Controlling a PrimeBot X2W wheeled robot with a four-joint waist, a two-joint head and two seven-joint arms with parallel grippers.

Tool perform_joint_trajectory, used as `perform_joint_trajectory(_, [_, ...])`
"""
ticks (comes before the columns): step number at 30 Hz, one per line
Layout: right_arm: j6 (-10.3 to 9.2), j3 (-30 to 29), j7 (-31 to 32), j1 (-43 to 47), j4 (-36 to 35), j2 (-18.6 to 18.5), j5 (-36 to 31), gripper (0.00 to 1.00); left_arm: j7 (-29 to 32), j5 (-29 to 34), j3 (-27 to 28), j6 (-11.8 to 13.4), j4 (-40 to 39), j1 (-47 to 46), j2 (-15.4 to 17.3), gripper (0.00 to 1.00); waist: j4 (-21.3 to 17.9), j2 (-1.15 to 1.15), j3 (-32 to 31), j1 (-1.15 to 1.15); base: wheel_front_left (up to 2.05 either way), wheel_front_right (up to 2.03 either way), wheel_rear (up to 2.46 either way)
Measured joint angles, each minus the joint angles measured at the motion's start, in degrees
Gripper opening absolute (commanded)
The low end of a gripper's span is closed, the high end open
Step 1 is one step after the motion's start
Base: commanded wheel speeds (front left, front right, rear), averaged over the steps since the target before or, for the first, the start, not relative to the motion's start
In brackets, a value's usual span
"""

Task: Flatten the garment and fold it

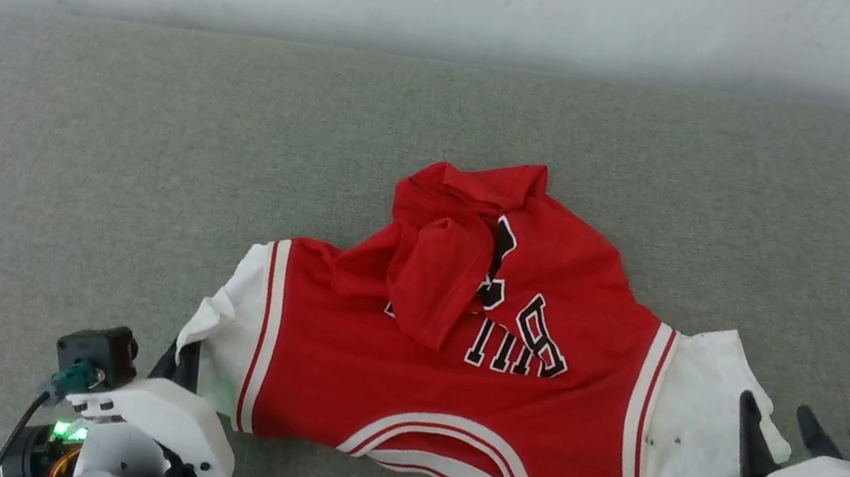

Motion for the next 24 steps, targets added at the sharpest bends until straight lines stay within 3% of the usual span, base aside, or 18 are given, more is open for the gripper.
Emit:
perform_joint_trajectory(6, [0.0, -1.8, 11.6, -3.9, 7.4, 0.1, -0.9, 1.0, -0.8, -1.2, 0.5, 0.0, 0.8, -0.1, -0.1, 0.0, 0.8, 0.0, 1.2, 0.0, 0.0, 0.0, 0.0])
perform_joint_trajectory(12, [-0.02, -0.7, 22.8, -6.1, 7.2, -0.6, -3.7, 1.0, -0.9, -1.3, 0.1, -0.3, 1.6, -0.2, -0.2, 0.0, 1.3, 0.0, 2.2, 0.0, 0.0, 0.0, 0.0])
perform_joint_trajectory(13, [-0.02, -0.4, 24.9, -6.3, 6.8, -0.7, -4.1, 0.74, -0.9, -1.4, 0.0, -0.3, 1.7, -0.3, -0.2, 0.0, 1.4, 0.0, 2.3, 0.0, 0.0, 0.0, 0.0])
perform_joint_trajectory(14, [-0.1, -0.1, 26.9, -6.4, 6.2, -0.8, -4.1, 0.24, -0.9, -1.4, -0.1, -0.3, 1.8, -0.3, -0.2, 0.0, 1.4, 0.0, 2.4, 0.0, 0.0, 0.0, 0.0])
perform_joint_trajectory(15, [-0.11, 0.3, 28.5, -6.4, 5.4, -0.9, -4.1, 0.0, -0.9, -1.6, -0.1, -0.3, 1.9, -0.3, -0.2, 0.0, 1.4, 0.0, 2.4, 0.0, 0.0, 0.0, 0.0])
perform_joint_trajectory(19, [-0.16, 1.3, 30.3, -5.2, 2.2, -0.3, -4.6, 0.0, -0.9, -1.8, -0.3, -0.7, 2.2, -0.3, -0.2, 0.0, 1.3, 0.0, 2.0, 0.0, 0.0, 0.0, 0.0])
perform_joint_trajectory(24, [-0.16, 0.6, 26.1, -1.9, -2.1, 0.0, -2.7, 0.0, -1.8, -4.9, 0.7, -2.1, 0.4, -0.3, -0.6, 0.0, 1.1, 0.0, 0.6, 0.0, 0.0, 0.0, 0.0])
